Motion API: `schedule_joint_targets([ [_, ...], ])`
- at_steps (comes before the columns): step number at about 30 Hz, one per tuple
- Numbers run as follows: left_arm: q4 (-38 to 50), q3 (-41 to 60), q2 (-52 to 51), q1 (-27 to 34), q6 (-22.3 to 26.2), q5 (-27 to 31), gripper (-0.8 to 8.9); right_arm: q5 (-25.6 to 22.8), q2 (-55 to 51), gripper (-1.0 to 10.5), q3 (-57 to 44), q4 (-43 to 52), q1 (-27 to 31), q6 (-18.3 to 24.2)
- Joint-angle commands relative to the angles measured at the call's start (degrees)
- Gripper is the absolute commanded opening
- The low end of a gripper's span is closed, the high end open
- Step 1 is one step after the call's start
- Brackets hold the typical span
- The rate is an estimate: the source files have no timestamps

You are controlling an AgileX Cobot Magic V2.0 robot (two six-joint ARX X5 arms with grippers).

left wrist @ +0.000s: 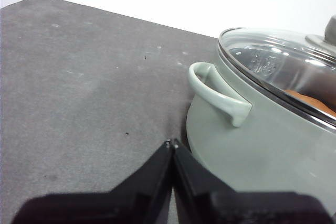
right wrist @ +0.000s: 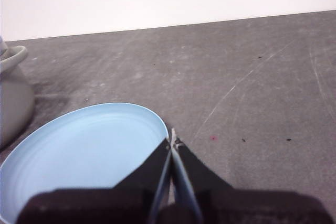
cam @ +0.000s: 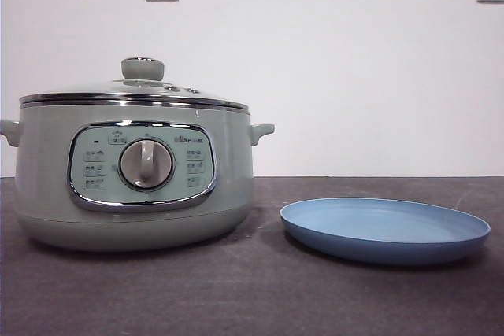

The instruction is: Take the potato out from the steamer,put the potato on the plate,close the lid

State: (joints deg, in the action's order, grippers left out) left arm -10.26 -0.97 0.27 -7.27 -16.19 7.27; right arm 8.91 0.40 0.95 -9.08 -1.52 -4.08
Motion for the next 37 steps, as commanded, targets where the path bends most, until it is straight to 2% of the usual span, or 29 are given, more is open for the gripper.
schedule_joint_targets([
  [1,0.33,0.74,-0.15,0.13,-0.15,-0.09,-0.03,0.15,-0.02,0.0,-0.57,-0.37,-0.04,-1.33],
  [5,1.20,0.74,-0.15,0.13,-0.20,-0.04,-0.03,0.07,-0.02,0.0,-0.57,0.44,-0.04,-10.86],
  [9,6.25,0.72,-0.15,0.13,-0.44,-0.59,-0.04,0.11,-0.02,0.0,-0.57,3.30,-0.04,-21.29],
  [12,13.49,-0.07,-0.15,0.13,-1.66,-3.61,-0.04,0.20,-0.02,0.0,-0.48,9.90,-0.04,-29.22],
  [15,20.57,-2.99,-0.15,0.13,-4.07,-6.12,-0.05,0.31,-0.02,0.0,0.98,19.67,-0.04,-32.54],
  [17,22.21,-6.71,0.00,0.13,-4.66,-6.10,-0.05,0.07,0.13,-0.1,3.65,24.22,-0.04,-32.54],
  [20,20.63,-14.03,1.18,0.15,-4.59,-5.95,-0.06,0.11,1.73,-0.1,10.21,24.50,-0.04,-31.78],
  [23,17.68,-22.49,4.87,0.13,-3.13,-6.03,-0.06,1.27,5.68,-0.1,18.91,21.44,-0.04,-27.76],
  [27,10.08,-34.51,12.46,0.13,1.92,-7.76,-0.06,7.34,13.73,-0.1,32.06,15.67,-0.04,-20.72],
  [34,-6.38,-55.78,29.99,0.13,9.01,-16.37,-0.06,19.56,31.04,-0.1,55.74,4.17,-0.07,-9.31],
  [37,-12.55,-64.15,37.27,0.13,11.80,-21.49,-0.06,23.96,37.68,-0.1,63.49,2.93,-0.11,-6.49],
])
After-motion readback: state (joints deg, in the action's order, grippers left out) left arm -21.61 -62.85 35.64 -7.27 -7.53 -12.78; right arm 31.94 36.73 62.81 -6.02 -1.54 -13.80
